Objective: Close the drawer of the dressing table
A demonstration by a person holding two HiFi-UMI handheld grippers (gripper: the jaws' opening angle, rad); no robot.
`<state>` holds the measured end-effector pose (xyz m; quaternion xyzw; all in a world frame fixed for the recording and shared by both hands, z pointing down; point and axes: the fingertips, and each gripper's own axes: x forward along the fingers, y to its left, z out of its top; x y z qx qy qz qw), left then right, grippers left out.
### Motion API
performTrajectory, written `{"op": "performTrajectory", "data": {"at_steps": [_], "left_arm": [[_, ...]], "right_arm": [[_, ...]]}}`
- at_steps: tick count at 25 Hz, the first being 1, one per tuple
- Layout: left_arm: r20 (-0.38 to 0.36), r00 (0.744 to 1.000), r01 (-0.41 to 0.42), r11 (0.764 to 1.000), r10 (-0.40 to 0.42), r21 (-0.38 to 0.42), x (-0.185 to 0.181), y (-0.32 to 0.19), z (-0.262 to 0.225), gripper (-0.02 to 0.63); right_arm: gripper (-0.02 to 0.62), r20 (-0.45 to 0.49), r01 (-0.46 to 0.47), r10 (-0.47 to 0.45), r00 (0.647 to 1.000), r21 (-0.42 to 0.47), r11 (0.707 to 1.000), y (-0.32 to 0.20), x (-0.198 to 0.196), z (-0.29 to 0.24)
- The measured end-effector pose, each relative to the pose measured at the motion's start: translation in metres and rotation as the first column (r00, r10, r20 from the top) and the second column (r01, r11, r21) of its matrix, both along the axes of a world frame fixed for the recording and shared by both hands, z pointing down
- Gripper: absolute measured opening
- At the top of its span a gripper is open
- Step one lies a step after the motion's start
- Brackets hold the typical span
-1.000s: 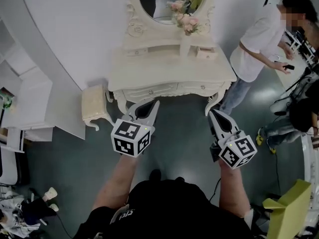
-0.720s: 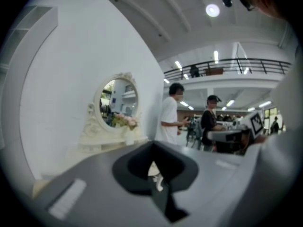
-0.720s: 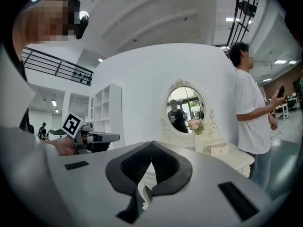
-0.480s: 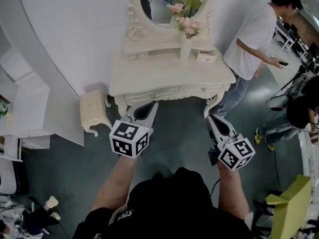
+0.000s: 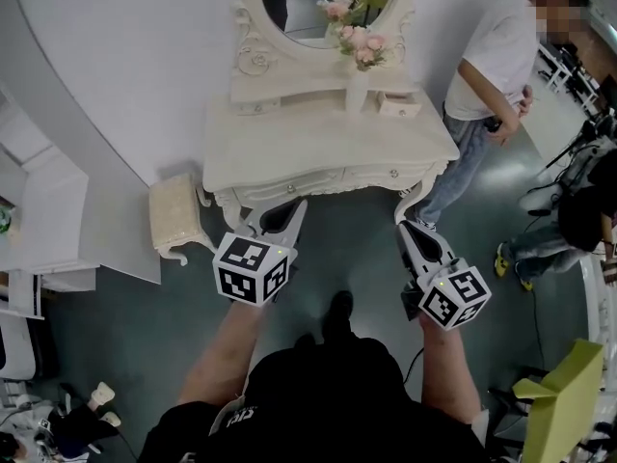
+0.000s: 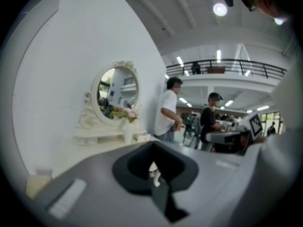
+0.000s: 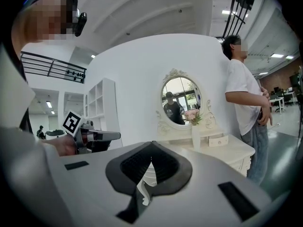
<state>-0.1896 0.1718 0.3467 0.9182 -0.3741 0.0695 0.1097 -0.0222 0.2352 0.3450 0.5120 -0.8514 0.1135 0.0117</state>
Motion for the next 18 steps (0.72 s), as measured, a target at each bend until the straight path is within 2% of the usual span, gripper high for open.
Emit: {"op": "performTrajectory", "data": {"at_steps": [10,18], "left_arm": [[0.02,1.0,0.02,0.999,-0.02,-0.038,0.045,-0.07,0.019,0.009],[0.064,0.997,0.05,0.997,-0.046,-0.061,0.089,-0.133,0.035,0.009]], "right_arm": [[-0.005,0.017,0.032,-0.031,0.999,-0.049,0.998,-0.078,0.043,0.026],[-0.005,0.047,0.087,-0.083,0.995,-0.083,0.993,-0.151,0.08,0.044]]}}
